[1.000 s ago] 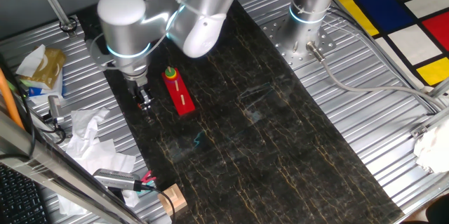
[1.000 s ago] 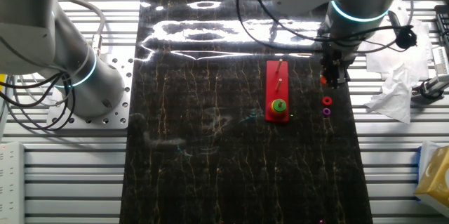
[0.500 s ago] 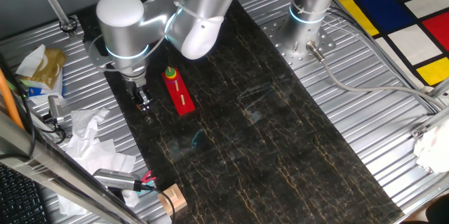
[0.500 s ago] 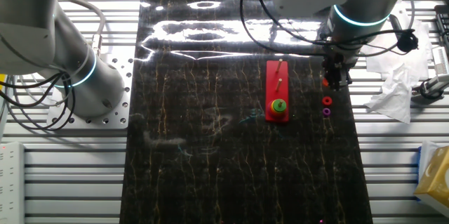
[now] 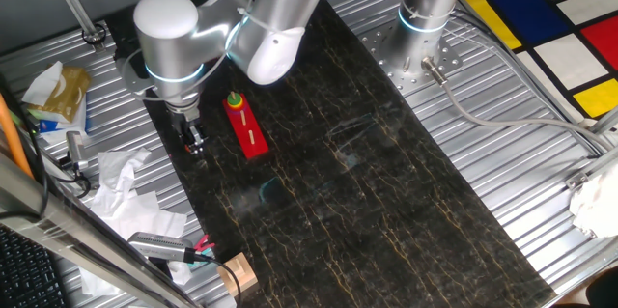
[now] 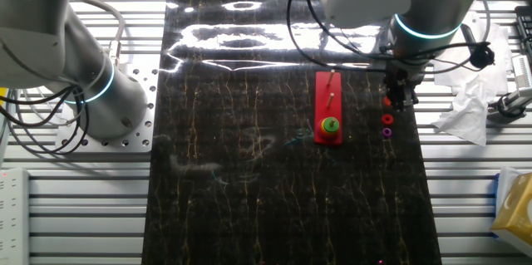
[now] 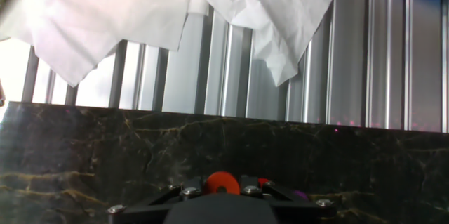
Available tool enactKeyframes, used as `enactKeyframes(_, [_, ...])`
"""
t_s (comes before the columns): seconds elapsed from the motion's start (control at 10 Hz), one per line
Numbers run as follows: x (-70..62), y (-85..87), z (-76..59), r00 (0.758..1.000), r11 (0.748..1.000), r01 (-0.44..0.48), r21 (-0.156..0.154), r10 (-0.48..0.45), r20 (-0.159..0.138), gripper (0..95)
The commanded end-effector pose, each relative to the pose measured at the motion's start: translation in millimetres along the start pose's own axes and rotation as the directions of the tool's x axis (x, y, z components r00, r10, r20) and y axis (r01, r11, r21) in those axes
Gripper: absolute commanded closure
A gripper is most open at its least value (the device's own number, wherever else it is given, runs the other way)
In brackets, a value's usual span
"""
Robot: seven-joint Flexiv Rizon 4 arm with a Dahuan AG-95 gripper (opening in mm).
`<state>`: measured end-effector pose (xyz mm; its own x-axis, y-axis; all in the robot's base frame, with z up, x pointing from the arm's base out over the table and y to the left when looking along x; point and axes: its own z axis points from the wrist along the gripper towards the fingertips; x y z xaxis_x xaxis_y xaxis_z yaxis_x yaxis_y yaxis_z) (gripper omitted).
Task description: Take out one Hanoi block and throw it aside
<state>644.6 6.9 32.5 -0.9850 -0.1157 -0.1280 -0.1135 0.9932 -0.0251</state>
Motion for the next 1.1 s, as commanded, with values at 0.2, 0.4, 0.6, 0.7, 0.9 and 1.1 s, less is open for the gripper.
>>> enactKeyframes(0.2, [-0.5,-0.2,0.0,1.000,1.000,-0.007,-0.021,0.007,0.006,95.0])
enactKeyframes(0.4, [-0.6,-0.3,0.6,1.000,0.999,-0.017,-0.035,0.017,0.008,95.0])
enactKeyframes(0.6, [-0.9,0.1,1.3,1.000,0.999,-0.026,-0.047,0.027,0.009,95.0])
enactKeyframes(0.7, [-1.1,0.5,1.9,0.999,0.998,-0.031,-0.052,0.032,0.010,95.0])
enactKeyframes(0.9, [-2.1,3.4,4.3,0.999,0.998,-0.038,-0.054,0.038,0.011,95.0])
enactKeyframes(1.1, [-2.6,5.8,5.6,0.999,0.998,-0.038,-0.055,0.039,0.012,95.0])
